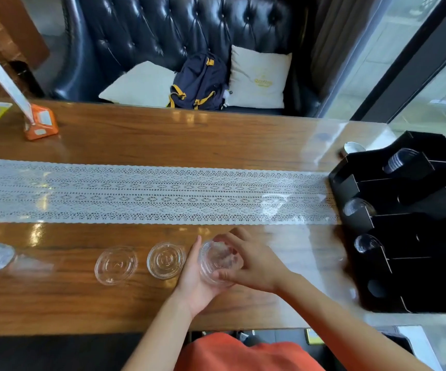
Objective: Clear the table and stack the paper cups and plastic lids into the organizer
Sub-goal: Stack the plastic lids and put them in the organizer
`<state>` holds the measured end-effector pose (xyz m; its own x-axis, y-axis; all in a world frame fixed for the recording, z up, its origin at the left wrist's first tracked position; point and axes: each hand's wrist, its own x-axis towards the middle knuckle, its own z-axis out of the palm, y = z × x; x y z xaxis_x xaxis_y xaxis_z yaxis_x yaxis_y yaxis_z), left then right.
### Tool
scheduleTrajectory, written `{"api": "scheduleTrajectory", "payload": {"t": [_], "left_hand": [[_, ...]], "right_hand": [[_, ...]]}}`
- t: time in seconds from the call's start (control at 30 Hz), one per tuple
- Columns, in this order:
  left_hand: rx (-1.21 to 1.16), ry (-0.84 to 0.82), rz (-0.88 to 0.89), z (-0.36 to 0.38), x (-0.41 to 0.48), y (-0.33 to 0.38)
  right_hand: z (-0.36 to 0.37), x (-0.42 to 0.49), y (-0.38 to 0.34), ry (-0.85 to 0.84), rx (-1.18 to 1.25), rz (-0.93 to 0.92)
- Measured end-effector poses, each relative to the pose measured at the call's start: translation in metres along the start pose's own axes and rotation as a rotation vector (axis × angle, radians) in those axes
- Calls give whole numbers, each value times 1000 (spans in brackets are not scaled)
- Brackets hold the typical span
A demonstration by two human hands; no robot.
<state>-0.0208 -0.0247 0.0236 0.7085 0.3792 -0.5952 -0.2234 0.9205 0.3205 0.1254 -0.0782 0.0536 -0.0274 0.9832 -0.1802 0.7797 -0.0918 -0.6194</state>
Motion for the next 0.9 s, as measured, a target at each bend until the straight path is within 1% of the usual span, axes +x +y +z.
{"api": "scheduleTrajectory", "payload": {"t": [0.1, 0.17, 0.27, 0.33, 0.4, 0.47, 0.57, 0.63, 0.73, 0.9], "left_hand": [[-32, 8, 38, 3, -2, -3], [-61, 7, 68, 6, -1, -4], [-69, 12, 83, 10, 5, -8], [-67, 29, 88, 15, 10, -13], [-90, 52, 106, 18, 15, -16], [-112, 83, 138, 19, 19, -16], [-117, 71, 153, 19, 22, -16], [-109, 78, 166, 22, 23, -18], [-76, 136, 233, 29, 24, -22], [42, 253, 322, 37, 25, -27]], "right_hand": [[-6, 0, 5, -74, -41, -99], [-10, 0, 4, -96, -76, -97], [-13, 3, 5, -64, -170, -65], [-17, 6, 6, -64, -156, -44], [-22, 9, 7, -104, -124, -45], [-28, 11, 10, -156, -91, -92], [-37, 14, 17, -212, -95, -180], [-42, 16, 22, -216, -137, -197], [-43, 17, 27, -194, -221, -207], [-30, 15, 32, -201, -168, -212]]}}
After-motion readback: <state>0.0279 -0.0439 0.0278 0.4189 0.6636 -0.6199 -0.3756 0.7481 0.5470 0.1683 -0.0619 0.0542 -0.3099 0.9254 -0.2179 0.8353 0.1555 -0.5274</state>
